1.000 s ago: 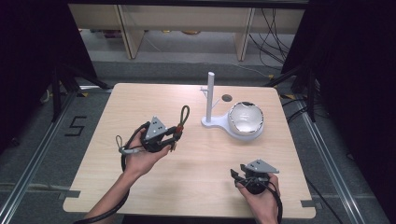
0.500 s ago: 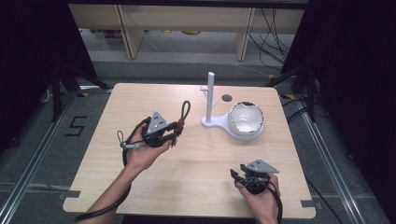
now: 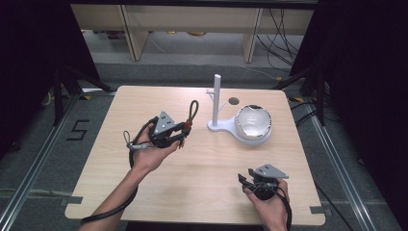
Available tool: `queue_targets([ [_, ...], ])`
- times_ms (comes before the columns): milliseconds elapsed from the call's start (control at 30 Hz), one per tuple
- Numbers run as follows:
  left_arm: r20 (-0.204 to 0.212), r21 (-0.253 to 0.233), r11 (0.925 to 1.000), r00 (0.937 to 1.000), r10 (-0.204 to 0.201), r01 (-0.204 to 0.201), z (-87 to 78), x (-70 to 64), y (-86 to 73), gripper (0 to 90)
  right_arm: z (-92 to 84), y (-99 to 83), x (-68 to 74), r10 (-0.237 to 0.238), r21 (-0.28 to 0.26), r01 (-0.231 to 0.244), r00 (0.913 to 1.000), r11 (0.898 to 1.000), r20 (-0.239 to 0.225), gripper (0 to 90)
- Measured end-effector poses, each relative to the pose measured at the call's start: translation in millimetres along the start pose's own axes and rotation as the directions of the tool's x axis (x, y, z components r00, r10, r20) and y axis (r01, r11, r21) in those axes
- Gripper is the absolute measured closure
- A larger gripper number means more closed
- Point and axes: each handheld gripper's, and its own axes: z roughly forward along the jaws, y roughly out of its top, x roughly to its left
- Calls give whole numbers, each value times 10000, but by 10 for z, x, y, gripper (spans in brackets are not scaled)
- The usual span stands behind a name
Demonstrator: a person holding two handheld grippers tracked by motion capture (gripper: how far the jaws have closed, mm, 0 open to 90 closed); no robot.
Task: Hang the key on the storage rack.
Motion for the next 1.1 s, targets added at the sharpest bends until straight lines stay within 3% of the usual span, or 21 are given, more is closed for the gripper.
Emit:
queue_targets([
  [133,-4,0,10000,10000,34,-34,16,9,20,692,-7,3,4,160,92,-159,9998,9998,-106,539],
  [1100,-133,-10,9999,9998,-136,136,145,70,168,691,-20,11,0,142,178,-142,9999,9997,-36,538],
])
